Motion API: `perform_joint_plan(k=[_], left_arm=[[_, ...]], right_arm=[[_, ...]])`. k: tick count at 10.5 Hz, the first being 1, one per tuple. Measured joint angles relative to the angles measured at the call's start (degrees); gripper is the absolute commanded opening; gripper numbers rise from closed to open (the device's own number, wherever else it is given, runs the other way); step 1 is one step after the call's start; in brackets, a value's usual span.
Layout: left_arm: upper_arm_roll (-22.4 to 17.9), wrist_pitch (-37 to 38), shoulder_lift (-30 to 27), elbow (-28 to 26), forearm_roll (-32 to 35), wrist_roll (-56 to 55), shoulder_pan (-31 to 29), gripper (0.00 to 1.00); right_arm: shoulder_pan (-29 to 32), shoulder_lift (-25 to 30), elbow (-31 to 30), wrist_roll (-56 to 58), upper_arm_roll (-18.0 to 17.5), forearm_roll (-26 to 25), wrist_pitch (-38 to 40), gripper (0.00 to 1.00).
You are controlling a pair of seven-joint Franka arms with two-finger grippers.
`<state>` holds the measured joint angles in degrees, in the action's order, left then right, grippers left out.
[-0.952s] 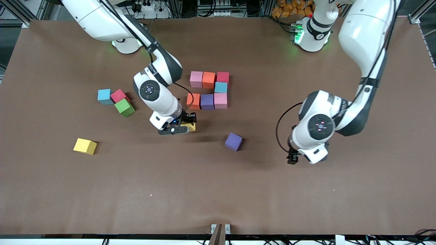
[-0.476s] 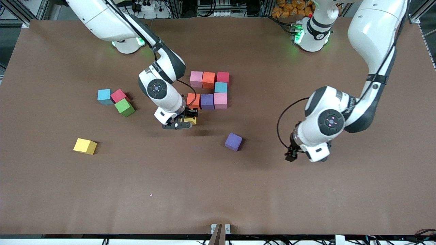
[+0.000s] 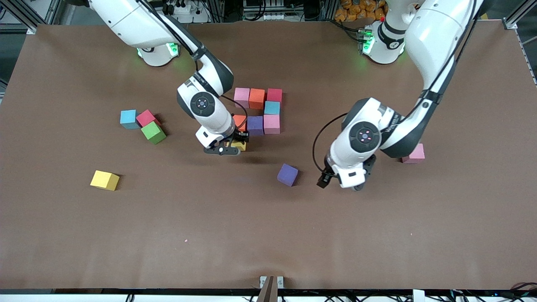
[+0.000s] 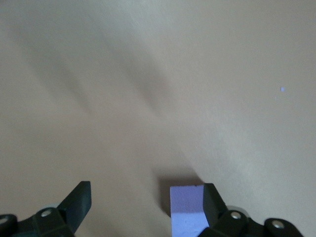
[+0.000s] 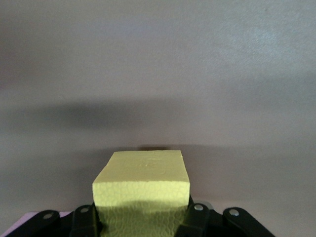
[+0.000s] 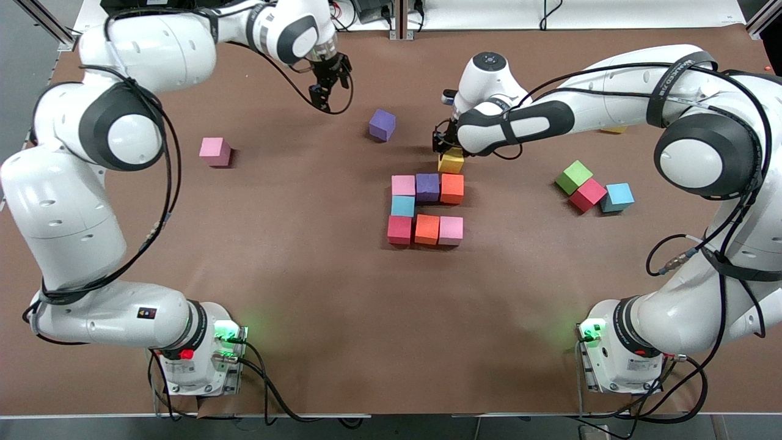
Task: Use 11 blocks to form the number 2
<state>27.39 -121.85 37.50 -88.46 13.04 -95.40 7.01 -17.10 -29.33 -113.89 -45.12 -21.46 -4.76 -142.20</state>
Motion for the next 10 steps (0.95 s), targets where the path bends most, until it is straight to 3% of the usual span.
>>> perform_joint_plan(k=[3, 7, 10], left_arm=[[-0.6, -0.6, 1.1, 0.3, 0.0, 2.7, -0.8, 1.0], [-0.7, -0.3, 0.6, -2.3, 0.0, 10.5, -7.5, 1.0], [-0.1, -0.3, -0.1, -2.8, 0.0, 10.7, -6.5, 1.0]], right_arm=[[-0.5, -0.6, 0.0, -0.6, 0.3, -0.3, 0.0, 0.14], [-1.3, -1.9, 0.0, -2.3, 1.0, -2.1, 0.0, 0.14], [-2.2, -2.2, 0.0, -3.2, 1.3, -2.4, 0.0, 0.14]])
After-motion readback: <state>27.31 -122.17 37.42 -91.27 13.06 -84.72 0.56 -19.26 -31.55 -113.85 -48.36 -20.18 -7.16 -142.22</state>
